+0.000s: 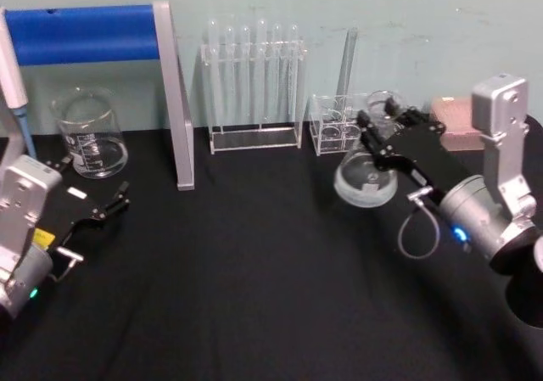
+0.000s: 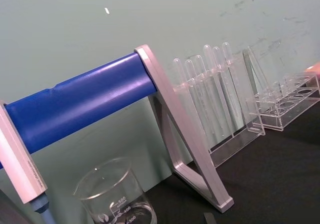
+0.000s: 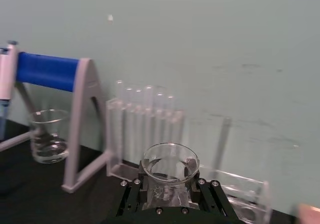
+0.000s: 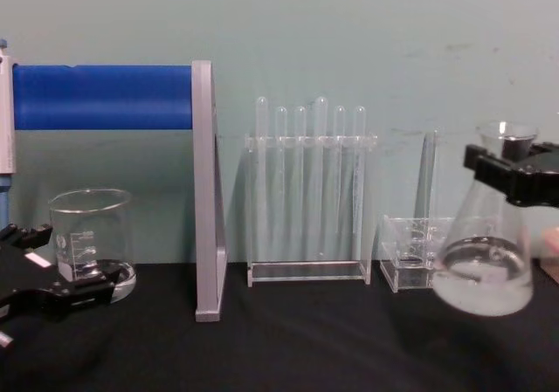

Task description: Grasp the erlenmeyer flask with one hand, shake it three times, then place it back.

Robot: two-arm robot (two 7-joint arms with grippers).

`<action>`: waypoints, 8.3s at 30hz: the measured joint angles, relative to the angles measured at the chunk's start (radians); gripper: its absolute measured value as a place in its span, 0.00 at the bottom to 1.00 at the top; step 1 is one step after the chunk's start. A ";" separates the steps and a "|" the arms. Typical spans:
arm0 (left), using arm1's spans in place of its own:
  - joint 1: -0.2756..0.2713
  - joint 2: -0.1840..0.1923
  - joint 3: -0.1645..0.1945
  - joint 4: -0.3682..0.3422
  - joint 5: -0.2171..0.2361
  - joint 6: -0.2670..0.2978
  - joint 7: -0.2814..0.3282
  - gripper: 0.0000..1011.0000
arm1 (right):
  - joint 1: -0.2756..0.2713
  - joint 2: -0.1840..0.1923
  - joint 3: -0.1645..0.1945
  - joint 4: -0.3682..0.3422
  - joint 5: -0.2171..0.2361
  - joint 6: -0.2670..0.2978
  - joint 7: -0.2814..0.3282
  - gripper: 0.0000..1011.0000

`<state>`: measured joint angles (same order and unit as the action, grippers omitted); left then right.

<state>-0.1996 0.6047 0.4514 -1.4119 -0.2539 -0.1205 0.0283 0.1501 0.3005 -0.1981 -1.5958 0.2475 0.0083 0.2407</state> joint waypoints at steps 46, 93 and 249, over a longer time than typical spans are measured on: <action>0.000 0.000 0.000 0.000 0.000 0.000 0.000 0.99 | 0.045 0.006 -0.298 -0.064 0.066 0.019 0.177 0.45; 0.000 0.000 0.000 0.000 0.000 0.000 0.000 0.99 | 0.014 0.002 -0.008 -0.007 0.008 0.009 0.009 0.45; 0.000 0.000 0.000 0.000 0.000 0.000 0.000 0.99 | 0.040 -0.020 -0.189 0.127 0.018 -0.033 0.131 0.45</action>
<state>-0.1996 0.6047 0.4514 -1.4120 -0.2539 -0.1205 0.0283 0.1904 0.2806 -0.3869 -1.4690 0.2651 -0.0247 0.3715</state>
